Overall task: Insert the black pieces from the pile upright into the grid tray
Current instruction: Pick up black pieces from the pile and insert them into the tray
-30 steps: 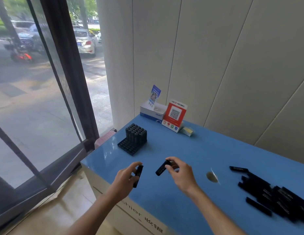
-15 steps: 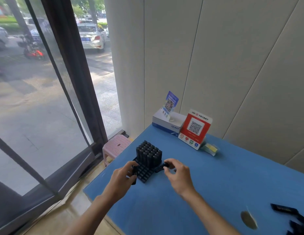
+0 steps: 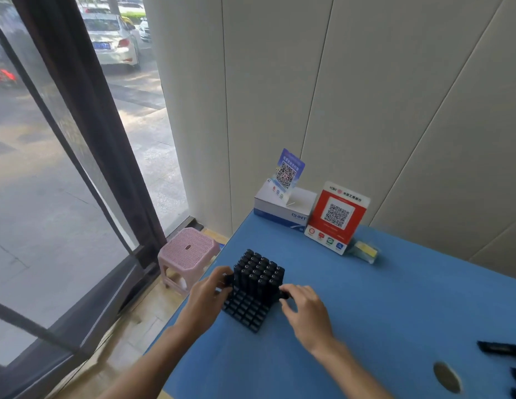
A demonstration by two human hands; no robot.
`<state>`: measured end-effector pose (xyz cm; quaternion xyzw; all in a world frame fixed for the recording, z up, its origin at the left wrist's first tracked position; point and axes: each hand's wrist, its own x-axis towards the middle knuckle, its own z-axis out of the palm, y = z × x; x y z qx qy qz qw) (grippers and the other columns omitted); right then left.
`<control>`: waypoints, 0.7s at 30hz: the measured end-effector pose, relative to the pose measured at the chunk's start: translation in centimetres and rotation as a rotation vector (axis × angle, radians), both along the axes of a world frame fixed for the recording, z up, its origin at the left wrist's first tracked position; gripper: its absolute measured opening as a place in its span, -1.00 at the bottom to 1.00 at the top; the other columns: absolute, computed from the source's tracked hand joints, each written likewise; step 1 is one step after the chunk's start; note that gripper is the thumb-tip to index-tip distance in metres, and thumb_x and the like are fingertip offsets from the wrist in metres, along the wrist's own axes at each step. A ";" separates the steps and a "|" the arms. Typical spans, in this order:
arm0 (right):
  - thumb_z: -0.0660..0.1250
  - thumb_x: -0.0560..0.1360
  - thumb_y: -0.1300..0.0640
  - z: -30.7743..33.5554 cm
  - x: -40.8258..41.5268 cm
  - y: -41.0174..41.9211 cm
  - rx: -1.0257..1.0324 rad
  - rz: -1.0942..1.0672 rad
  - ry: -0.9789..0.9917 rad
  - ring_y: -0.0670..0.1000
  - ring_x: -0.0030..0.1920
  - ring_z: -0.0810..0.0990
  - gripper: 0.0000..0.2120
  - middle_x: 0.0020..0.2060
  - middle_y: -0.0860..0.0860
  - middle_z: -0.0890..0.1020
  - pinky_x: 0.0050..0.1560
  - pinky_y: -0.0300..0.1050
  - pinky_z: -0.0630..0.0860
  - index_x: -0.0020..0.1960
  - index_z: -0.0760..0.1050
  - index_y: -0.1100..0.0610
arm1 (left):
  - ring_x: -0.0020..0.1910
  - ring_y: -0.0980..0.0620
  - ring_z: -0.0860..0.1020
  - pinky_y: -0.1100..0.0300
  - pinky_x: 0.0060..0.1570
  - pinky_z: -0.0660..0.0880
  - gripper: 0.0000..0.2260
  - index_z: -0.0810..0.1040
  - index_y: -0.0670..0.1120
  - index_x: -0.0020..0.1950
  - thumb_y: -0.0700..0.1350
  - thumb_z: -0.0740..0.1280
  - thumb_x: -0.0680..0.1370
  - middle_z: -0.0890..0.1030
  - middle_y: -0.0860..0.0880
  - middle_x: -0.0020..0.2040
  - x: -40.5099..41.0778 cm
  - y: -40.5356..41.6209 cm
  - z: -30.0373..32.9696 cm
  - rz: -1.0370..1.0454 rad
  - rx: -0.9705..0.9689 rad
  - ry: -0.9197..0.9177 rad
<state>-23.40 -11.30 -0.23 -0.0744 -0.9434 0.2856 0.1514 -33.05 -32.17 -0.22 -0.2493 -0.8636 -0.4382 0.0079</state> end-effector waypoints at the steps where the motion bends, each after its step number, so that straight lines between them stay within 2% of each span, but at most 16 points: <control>1: 0.41 0.43 0.19 0.0 0.0 -0.5 0.027 -0.014 0.024 -0.04 -0.13 0.55 -0.77 -0.18 -0.10 0.61 -0.14 -0.20 0.46 0.07 0.54 0.04 | -0.11 0.27 0.55 0.47 -0.15 0.48 -0.62 0.42 0.08 0.07 -0.36 0.38 0.46 0.56 0.15 -0.13 -0.6 -0.1 -0.1 -0.028 0.001 0.007; 5: 0.49 0.35 0.23 0.3 -0.3 -2.5 0.096 -0.108 0.077 -0.04 -0.20 0.57 -0.75 -0.23 -0.12 0.62 -0.21 -0.17 0.50 -0.03 0.55 0.04 | -0.11 0.31 0.55 0.35 -0.11 0.55 -0.57 0.39 0.14 0.08 -0.35 0.40 0.44 0.52 0.26 -0.12 -2.6 -0.8 -0.7 -0.153 0.003 0.035; 7: 0.51 0.33 0.25 0.3 -0.7 -3.1 0.129 -0.154 0.096 -0.04 -0.20 0.58 -0.77 -0.22 -0.13 0.63 -0.23 -0.16 0.55 -0.06 0.58 0.06 | -0.14 0.31 0.56 0.32 -0.10 0.56 -0.56 0.39 0.16 0.09 -0.33 0.40 0.45 0.53 0.23 -0.10 -3.5 -1.0 -1.1 -0.201 -0.002 0.037; 9: 0.52 0.32 0.27 0.2 -1.0 -3.6 0.160 -0.196 0.101 -0.03 -0.23 0.57 -0.79 -0.25 -0.12 0.62 -0.27 -0.15 0.55 -0.10 0.59 0.08 | -0.14 0.29 0.56 0.35 -0.09 0.54 -0.56 0.39 0.16 0.10 -0.32 0.40 0.46 0.53 0.17 -0.09 -4.2 -1.2 -1.4 -0.244 0.011 0.038; 12: 0.54 0.29 0.28 0.2 -0.8 -4.2 0.228 -0.244 0.106 -0.03 -0.28 0.53 -0.79 -0.30 -0.11 0.59 -0.31 -0.24 0.46 -0.18 0.57 0.09 | -0.08 0.33 0.52 0.45 -0.09 0.49 -0.57 0.39 0.16 0.10 -0.33 0.38 0.47 0.50 0.14 -0.06 -5.2 -1.3 -1.8 -0.322 0.049 0.032; 14: 0.55 0.28 0.30 0.1 -0.6 -4.4 0.268 -0.264 0.110 0.00 -0.31 0.52 -0.78 -0.32 -0.09 0.58 -0.34 -0.17 0.48 -0.21 0.56 0.09 | -0.07 0.32 0.52 0.48 -0.09 0.47 -0.58 0.40 0.15 0.11 -0.33 0.37 0.47 0.49 0.14 -0.06 -5.7 -1.4 -2.1 -0.366 0.068 0.029; 17: 0.53 0.27 0.35 -0.1 -0.7 -4.9 0.293 -0.307 0.102 0.03 -0.33 0.51 -0.77 -0.33 -0.07 0.58 -0.38 -0.08 0.50 -0.20 0.56 0.11 | -0.09 0.20 0.56 0.49 -0.07 0.46 -0.65 0.45 0.06 0.14 -0.32 0.36 0.49 0.52 0.08 -0.03 -6.2 -1.5 -2.4 -0.412 0.082 0.023; 19: 0.53 0.26 0.37 -0.1 -0.9 -5.4 0.286 -0.339 0.087 0.04 -0.35 0.50 -0.76 -0.33 -0.06 0.60 -0.38 -0.10 0.50 -0.19 0.58 0.12 | -0.08 0.11 0.57 0.45 -0.06 0.48 -0.71 0.48 -0.02 0.16 -0.31 0.35 0.50 0.54 0.02 0.00 -6.5 -1.3 -2.6 -0.433 0.085 0.022; 21: 0.53 0.25 0.39 0.0 -1.1 -5.7 0.272 -0.373 0.069 0.05 -0.36 0.50 -0.74 -0.33 -0.05 0.61 -0.39 -0.10 0.50 -0.18 0.59 0.12 | -0.09 0.08 0.57 0.36 -0.06 0.52 -0.71 0.47 -0.01 0.16 -0.29 0.34 0.51 0.55 0.00 0.01 -6.8 -1.2 -2.7 -0.446 0.077 0.033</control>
